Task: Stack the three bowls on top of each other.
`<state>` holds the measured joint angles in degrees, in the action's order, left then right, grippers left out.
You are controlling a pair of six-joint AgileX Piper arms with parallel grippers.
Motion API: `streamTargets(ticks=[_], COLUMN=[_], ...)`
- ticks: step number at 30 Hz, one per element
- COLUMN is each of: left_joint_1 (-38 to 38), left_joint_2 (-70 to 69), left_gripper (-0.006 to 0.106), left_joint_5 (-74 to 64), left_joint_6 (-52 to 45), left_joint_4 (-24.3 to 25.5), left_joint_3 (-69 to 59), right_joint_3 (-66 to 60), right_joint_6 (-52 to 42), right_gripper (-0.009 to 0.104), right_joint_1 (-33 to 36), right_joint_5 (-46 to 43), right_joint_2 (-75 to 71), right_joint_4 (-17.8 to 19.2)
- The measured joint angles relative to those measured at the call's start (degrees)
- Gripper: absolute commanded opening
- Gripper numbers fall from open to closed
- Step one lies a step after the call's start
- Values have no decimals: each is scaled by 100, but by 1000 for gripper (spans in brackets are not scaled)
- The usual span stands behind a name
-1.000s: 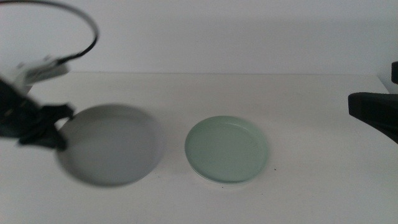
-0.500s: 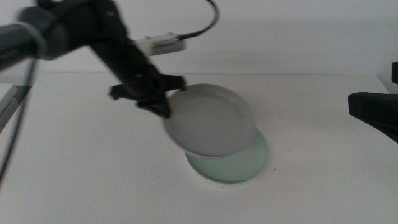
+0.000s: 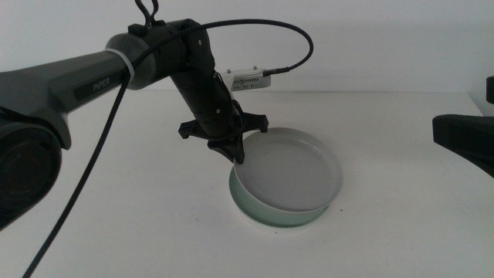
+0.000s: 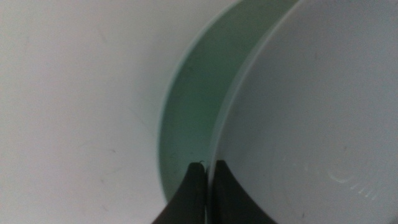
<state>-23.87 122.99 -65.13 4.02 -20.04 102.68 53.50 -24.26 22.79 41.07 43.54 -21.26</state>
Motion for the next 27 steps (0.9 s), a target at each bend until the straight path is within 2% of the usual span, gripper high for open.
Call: streamTargets(ticks=[7, 13, 17, 22, 27], left_joint_1=[0, 0, 0, 0, 0], left_joint_2=[62, 166, 185, 185, 185], left_gripper=[-2, -1, 3, 19, 51], left_joint_5=[-12, 0, 24, 118, 131], left_joint_6=[53, 45, 30, -5, -69], left_joint_4=[239, 239, 229, 149, 70], left_joint_3=[12, 12, 12, 12, 12], right_joint_3=[0, 0, 0, 0, 0], right_joint_6=[0, 0, 0, 0, 0], right_gripper=[92, 92, 92, 92, 92], right_joint_1=[0, 0, 0, 0, 0], right_joint_5=[0, 0, 0, 0, 0], right_joint_2=[0, 0, 0, 0, 0], right_joint_4=[0, 0, 0, 0, 0])
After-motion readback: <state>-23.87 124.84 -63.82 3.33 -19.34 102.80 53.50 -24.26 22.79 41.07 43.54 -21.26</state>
